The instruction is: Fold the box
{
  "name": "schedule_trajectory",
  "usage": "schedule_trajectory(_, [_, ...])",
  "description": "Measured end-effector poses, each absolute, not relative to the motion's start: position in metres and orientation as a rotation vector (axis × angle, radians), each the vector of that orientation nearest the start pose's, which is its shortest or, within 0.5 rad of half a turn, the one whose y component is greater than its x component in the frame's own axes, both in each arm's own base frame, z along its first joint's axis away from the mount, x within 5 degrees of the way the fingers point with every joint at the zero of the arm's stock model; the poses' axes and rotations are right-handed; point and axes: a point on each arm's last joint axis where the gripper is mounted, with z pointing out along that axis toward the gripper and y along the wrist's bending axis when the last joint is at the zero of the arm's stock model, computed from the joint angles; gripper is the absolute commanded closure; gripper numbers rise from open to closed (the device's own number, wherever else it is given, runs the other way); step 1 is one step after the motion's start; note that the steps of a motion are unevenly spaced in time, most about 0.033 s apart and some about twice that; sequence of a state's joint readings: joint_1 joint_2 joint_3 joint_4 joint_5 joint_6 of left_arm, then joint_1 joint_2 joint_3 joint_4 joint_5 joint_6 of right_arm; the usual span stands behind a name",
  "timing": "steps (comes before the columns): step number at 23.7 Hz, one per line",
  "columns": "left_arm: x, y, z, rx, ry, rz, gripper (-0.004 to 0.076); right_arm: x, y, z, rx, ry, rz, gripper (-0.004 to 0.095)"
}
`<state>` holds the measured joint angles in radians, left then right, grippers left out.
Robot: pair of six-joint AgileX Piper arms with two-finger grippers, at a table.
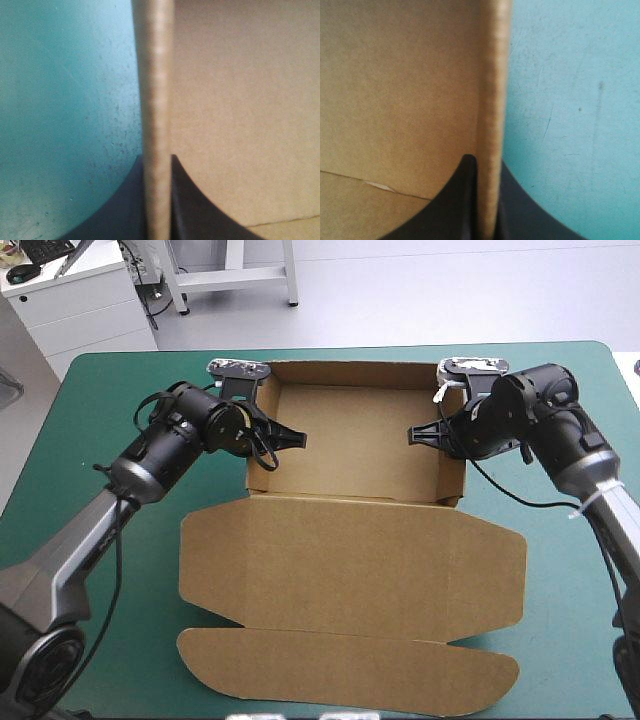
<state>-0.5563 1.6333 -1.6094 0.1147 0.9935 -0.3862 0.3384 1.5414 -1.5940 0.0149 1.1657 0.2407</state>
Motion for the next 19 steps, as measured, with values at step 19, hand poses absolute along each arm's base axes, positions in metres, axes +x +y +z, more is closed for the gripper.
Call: schedule_trajectory(19, [0.371, -0.207, 0.270, 0.158, 2.859, -0.192, 0.0734, 0.392, 0.108, 0.294, -0.177, 2.891, 0.190, 0.0909])
